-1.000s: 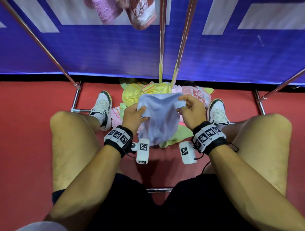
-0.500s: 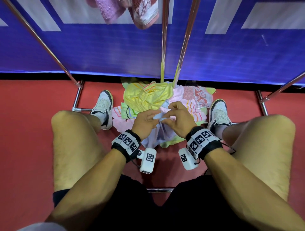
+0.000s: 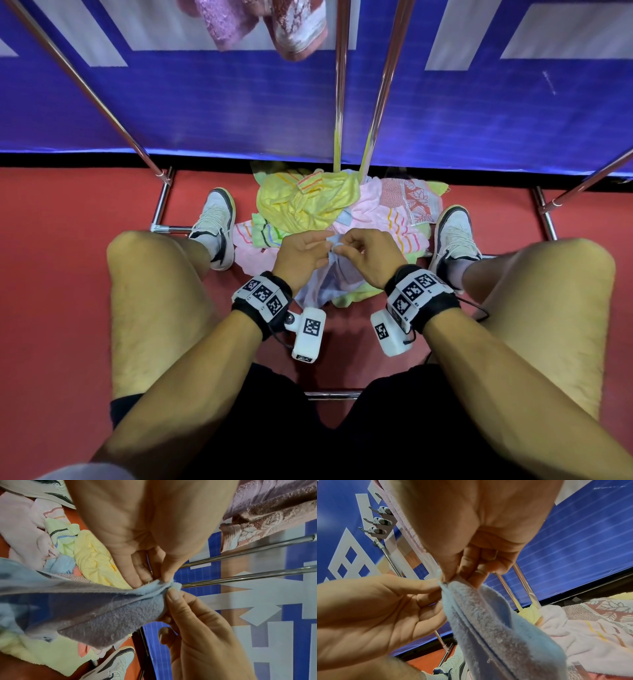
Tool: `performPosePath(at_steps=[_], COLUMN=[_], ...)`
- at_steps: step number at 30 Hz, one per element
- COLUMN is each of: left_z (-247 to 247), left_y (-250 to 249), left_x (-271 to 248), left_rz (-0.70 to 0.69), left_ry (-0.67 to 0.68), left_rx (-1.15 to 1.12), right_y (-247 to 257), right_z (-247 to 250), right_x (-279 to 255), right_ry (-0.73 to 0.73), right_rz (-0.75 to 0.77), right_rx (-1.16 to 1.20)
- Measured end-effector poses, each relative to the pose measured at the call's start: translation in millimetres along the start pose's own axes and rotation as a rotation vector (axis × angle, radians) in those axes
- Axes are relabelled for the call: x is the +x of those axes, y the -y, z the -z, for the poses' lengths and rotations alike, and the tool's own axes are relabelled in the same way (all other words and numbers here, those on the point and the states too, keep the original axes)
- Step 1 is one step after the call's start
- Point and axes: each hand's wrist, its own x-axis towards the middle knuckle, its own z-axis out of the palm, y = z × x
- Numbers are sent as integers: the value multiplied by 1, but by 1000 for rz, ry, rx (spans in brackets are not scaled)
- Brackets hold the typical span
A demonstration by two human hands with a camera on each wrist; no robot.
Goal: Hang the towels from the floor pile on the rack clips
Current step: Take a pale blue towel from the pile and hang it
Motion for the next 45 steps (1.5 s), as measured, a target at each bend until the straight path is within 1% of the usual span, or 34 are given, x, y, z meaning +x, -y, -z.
performPosePath(at_steps=[3,8,16,19,21,25,28,31,37,40,45], left_z=[0,-2,-2,-2,-2,-1,1,1,5,7,14], left_y=[0,4,4,5,2,-1,-1,-3,-5,-10,-19], left_x=[-1,-2,-7,-10,-13,-10,-8,-8,-4,-3,0], left_rz=[-35,-106,-184,-211,-191,-208,-162,-144,-132,-135,-155], left_ry=[31,37,88,142,164,121,86,64,67,45,-8], left_rx=[37,154,259,294,275,217,146,113,72,52,6], right_y=[-1,-3,-5,-6,-8,-9,-7,-5,0,2,-3], right_z=[1,-1,-1,-1,-1,0,-1,0,1,4,5], right_x=[0,-2,0,0,0,0,1,1,-1,-3,-3], right_ry=[-15,-11,-54,-54,-53,-56,-63,-76,-71,-37,97], right_rz=[33,53,-26,-58,-66,-91,-86,-73,-50,-68,-94], right_rx=[-17,-26,46,59,77,140,147,170,190,105,-210])
